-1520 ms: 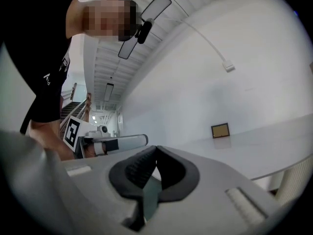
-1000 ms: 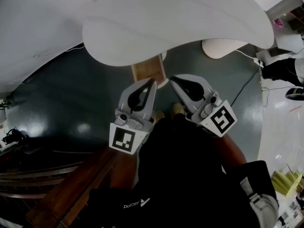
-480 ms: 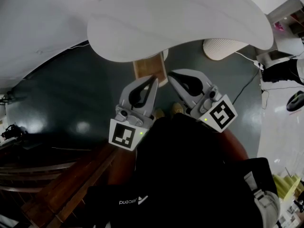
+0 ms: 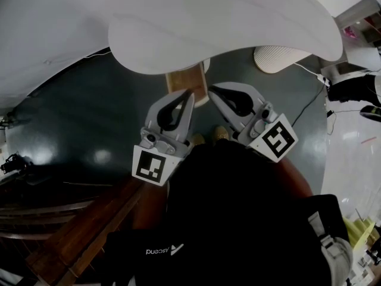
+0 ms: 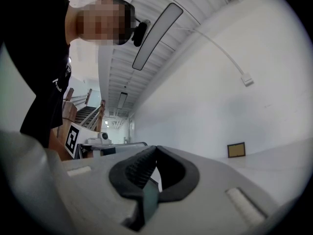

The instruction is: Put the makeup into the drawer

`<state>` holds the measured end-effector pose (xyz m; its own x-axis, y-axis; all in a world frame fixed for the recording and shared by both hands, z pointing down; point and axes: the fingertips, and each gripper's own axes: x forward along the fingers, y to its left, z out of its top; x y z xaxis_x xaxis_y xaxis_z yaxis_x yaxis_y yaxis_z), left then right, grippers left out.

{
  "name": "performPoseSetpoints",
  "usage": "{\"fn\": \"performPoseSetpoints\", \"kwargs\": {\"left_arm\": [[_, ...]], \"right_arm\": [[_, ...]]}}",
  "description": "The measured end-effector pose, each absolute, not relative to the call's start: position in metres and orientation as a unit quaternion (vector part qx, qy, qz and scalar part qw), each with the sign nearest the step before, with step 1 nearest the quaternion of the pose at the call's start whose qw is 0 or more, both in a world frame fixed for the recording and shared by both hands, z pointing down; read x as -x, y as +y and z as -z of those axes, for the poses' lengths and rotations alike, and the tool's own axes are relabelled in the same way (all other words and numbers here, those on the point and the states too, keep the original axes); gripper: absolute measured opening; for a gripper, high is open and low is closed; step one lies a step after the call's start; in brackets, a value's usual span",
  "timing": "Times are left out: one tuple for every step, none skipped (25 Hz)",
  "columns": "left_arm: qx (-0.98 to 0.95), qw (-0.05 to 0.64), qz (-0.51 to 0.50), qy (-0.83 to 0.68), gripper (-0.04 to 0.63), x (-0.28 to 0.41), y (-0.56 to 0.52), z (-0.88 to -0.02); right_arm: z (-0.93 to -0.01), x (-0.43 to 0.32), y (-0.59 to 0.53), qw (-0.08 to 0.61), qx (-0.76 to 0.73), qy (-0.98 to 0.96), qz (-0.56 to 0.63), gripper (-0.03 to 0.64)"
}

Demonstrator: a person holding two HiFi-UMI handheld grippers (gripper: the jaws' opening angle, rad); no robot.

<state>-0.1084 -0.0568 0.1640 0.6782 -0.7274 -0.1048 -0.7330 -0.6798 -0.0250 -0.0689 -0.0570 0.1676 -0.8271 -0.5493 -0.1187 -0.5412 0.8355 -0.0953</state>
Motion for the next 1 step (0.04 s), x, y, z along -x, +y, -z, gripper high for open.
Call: {"fn": "performPoseSetpoints", "kwargs": {"left_arm": [[0.915,0.033,-0.043,0.399,0.011,0.1092,-0.0583,-0.1641]], "right_arm": [[-0.1679,0.0693,-0.0581,0.071,0.285,0.955,0.029,0.003]]}}
